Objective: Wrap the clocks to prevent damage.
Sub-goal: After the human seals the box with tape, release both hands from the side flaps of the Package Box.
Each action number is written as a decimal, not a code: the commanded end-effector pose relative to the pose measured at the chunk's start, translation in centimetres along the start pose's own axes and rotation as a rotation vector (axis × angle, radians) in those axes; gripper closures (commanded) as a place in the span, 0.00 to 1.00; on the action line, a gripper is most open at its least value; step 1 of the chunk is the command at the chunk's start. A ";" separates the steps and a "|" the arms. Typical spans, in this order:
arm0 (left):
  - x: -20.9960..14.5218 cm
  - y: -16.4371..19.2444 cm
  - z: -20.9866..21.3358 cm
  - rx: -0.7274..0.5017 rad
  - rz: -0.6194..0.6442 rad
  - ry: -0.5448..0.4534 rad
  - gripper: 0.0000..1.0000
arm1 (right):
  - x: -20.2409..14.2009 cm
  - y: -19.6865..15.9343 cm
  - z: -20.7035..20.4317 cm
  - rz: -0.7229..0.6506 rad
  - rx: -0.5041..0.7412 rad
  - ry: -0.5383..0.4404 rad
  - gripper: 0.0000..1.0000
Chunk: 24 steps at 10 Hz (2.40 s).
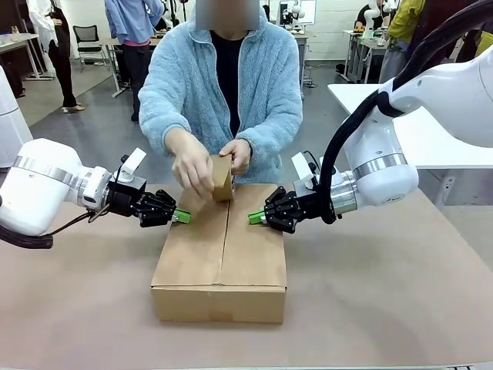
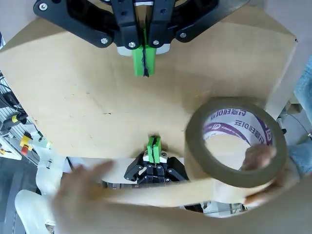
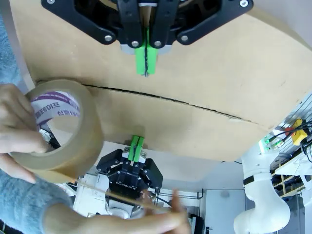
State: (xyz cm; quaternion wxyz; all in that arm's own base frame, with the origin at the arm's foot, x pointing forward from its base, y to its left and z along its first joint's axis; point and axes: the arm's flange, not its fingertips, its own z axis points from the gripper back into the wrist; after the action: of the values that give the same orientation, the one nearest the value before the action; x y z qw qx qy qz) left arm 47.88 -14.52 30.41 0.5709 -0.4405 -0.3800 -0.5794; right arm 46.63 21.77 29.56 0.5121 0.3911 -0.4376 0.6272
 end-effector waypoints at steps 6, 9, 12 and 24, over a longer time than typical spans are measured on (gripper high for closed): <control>-0.3 0.0 -0.2 0.002 0.002 0.008 1.00 | -0.6 0.1 -0.2 -0.010 -0.002 0.011 0.99; -0.3 0.0 -0.2 0.002 0.002 0.008 1.00 | -0.6 0.1 -0.2 -0.010 -0.002 0.011 0.99; -0.3 0.0 -0.2 0.002 0.002 0.008 1.00 | -0.6 0.1 -0.2 -0.010 -0.002 0.011 0.99; -0.3 0.0 -0.2 0.002 0.002 0.008 1.00 | -0.6 0.1 -0.2 -0.010 -0.002 0.011 0.99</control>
State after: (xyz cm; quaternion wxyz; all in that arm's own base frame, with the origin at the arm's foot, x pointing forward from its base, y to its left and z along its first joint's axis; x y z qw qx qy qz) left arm 47.88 -14.52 30.37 0.5710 -0.4407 -0.3797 -0.5793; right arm 46.63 21.77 29.55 0.5122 0.3910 -0.4376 0.6272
